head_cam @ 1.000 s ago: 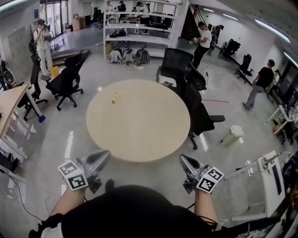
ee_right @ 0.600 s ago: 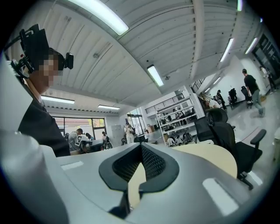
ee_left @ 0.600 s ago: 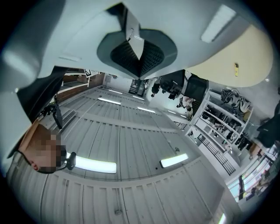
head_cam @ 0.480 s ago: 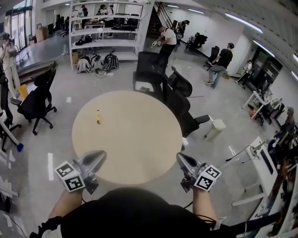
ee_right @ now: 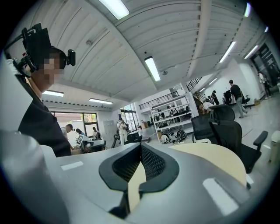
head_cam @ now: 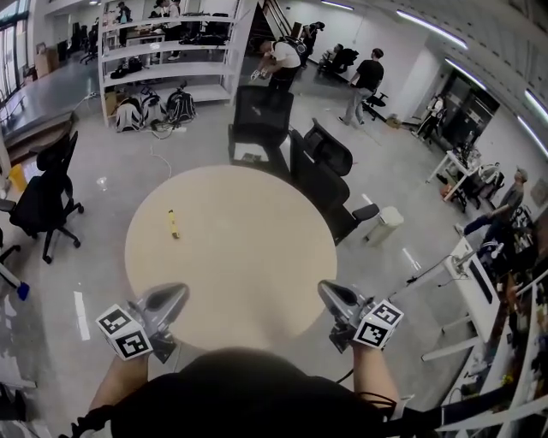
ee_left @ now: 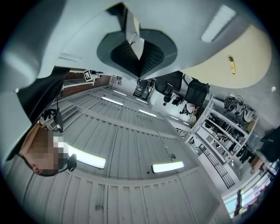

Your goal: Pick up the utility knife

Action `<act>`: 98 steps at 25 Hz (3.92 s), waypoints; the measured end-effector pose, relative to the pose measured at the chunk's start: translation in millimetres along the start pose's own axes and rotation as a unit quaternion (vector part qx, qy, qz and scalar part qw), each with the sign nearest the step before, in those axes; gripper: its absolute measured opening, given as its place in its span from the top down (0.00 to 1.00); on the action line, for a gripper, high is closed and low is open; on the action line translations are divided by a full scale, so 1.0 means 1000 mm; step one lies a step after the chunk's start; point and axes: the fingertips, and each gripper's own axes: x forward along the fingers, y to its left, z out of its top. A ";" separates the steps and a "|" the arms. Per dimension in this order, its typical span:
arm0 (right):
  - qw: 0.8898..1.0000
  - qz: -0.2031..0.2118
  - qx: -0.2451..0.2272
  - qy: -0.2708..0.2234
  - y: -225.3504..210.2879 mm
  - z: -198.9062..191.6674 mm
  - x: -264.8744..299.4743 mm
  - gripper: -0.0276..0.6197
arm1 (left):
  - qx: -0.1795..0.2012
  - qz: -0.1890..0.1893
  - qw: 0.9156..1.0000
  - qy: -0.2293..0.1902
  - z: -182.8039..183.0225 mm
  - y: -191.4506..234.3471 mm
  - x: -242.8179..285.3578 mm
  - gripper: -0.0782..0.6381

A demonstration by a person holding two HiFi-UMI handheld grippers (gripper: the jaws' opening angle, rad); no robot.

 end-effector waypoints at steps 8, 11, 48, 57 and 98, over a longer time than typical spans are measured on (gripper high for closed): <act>1.000 0.007 0.015 0.015 -0.041 -0.002 0.034 0.94 | -0.018 0.003 1.000 0.013 -0.009 0.036 0.032 0.89; 0.999 0.030 0.018 0.021 -0.069 0.000 0.048 0.94 | -0.016 0.024 1.000 0.013 -0.009 0.044 0.052 0.89; 0.990 0.124 -0.001 0.065 -0.148 0.020 0.183 0.94 | -0.006 0.158 0.987 0.020 0.005 0.182 0.099 0.89; 0.988 0.138 -0.006 0.070 -0.186 0.019 0.204 0.94 | -0.006 0.249 0.967 0.050 0.000 0.242 0.108 0.89; 0.978 0.151 0.057 0.130 -0.424 -0.132 0.427 0.94 | -0.048 0.500 0.784 0.364 -0.206 0.586 0.129 0.59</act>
